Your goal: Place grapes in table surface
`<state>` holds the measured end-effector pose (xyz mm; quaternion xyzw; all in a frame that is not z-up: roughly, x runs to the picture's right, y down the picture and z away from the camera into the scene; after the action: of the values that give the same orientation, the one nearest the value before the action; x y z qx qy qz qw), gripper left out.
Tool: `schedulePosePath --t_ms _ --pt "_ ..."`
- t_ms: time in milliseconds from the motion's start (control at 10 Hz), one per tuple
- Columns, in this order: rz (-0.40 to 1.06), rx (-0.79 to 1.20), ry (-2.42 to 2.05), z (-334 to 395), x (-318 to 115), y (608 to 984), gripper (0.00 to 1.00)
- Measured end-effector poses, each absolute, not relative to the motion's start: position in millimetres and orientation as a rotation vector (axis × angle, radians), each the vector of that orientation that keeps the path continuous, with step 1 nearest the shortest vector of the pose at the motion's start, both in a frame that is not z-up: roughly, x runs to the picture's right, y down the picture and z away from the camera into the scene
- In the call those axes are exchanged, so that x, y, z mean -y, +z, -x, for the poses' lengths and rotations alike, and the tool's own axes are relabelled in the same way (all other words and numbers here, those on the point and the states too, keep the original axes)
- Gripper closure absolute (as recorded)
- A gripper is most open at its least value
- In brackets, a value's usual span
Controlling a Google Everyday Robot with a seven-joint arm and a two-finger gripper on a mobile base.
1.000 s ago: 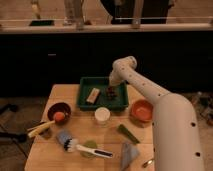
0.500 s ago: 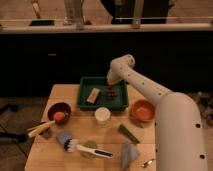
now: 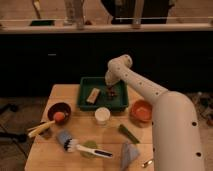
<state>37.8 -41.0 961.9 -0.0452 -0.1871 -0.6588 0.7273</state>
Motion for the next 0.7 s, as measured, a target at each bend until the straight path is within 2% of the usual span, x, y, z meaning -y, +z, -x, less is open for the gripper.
schedulePosePath --t_ms 300,400,500,600,700 --pt "0.1 0.413 -1.454 -36.7 40.4 962.6 0.82" --pt "0.1 0.414 -1.454 -35.9 40.4 962.6 0.86" --pt "0.1 0.414 -1.453 -36.1 40.5 962.6 0.96" --pt "0.1 0.413 -1.453 -36.5 40.4 962.6 0.99" --pt "0.101 0.413 -1.453 -37.1 40.4 962.6 0.98"
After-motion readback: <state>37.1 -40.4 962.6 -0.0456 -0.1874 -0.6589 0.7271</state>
